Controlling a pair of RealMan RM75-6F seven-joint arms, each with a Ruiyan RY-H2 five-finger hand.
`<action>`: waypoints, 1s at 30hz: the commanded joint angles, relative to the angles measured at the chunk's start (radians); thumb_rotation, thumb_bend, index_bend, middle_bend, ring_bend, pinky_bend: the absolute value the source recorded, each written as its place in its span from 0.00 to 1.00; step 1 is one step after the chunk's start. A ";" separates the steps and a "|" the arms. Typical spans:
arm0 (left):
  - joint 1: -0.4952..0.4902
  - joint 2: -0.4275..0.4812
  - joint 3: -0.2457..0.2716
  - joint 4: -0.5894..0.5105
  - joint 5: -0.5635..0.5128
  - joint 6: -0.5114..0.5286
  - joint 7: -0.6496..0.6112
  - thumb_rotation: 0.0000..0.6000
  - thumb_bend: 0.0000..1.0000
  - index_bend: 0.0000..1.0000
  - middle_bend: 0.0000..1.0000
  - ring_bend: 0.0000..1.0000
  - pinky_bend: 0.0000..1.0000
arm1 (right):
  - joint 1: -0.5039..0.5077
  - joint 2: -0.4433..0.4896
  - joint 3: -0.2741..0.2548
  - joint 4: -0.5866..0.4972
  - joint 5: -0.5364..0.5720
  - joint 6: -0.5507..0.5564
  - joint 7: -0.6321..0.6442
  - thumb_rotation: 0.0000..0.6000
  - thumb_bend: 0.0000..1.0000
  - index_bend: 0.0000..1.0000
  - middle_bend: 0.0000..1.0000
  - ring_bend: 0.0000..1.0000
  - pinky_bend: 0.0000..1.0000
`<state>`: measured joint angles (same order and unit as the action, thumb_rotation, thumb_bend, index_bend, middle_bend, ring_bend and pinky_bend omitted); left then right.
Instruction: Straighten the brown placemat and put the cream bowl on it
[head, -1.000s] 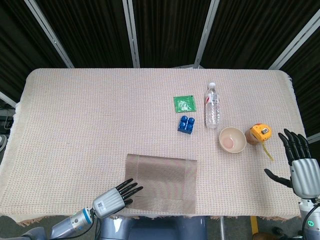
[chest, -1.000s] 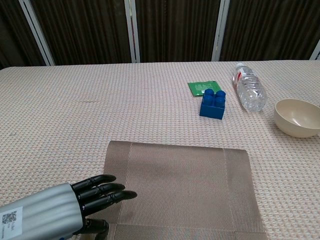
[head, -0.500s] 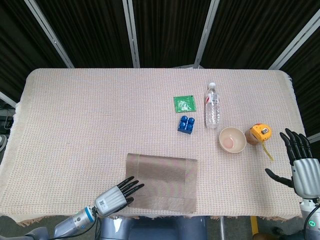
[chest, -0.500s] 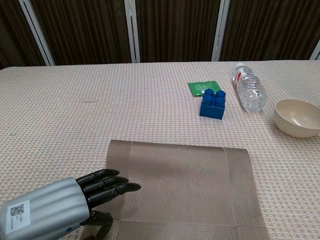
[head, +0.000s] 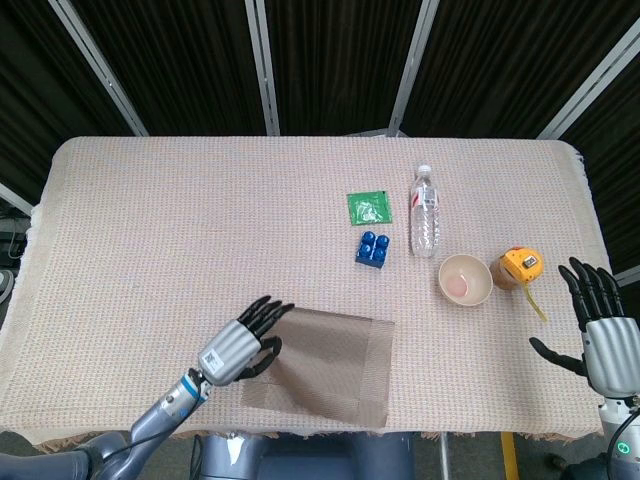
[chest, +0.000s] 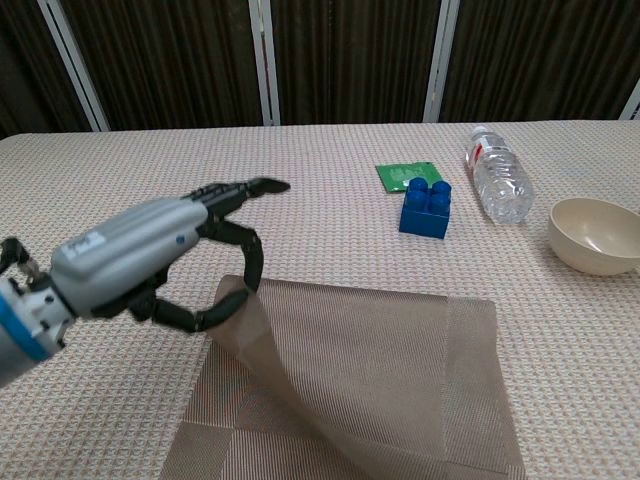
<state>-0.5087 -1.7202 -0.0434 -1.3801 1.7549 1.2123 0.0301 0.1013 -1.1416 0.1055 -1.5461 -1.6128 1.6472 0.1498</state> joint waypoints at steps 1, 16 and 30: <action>-0.060 0.039 -0.196 -0.115 -0.237 -0.105 -0.053 1.00 0.56 0.64 0.00 0.00 0.00 | 0.000 0.000 0.001 0.000 -0.002 0.002 -0.002 1.00 0.00 0.01 0.00 0.00 0.00; -0.071 0.098 -0.398 -0.009 -0.581 -0.139 -0.009 1.00 0.59 0.66 0.00 0.00 0.00 | 0.010 -0.011 -0.004 0.005 0.005 -0.030 -0.018 1.00 0.00 0.01 0.00 0.00 0.00; 0.020 0.236 -0.302 -0.029 -0.607 -0.111 0.058 1.00 0.00 0.00 0.00 0.00 0.00 | 0.009 -0.009 -0.018 -0.002 -0.009 -0.037 -0.029 1.00 0.00 0.01 0.00 0.00 0.00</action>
<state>-0.5140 -1.5235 -0.3655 -1.3595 1.1502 1.0744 0.0535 0.1099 -1.1516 0.0908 -1.5488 -1.6186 1.6125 0.1210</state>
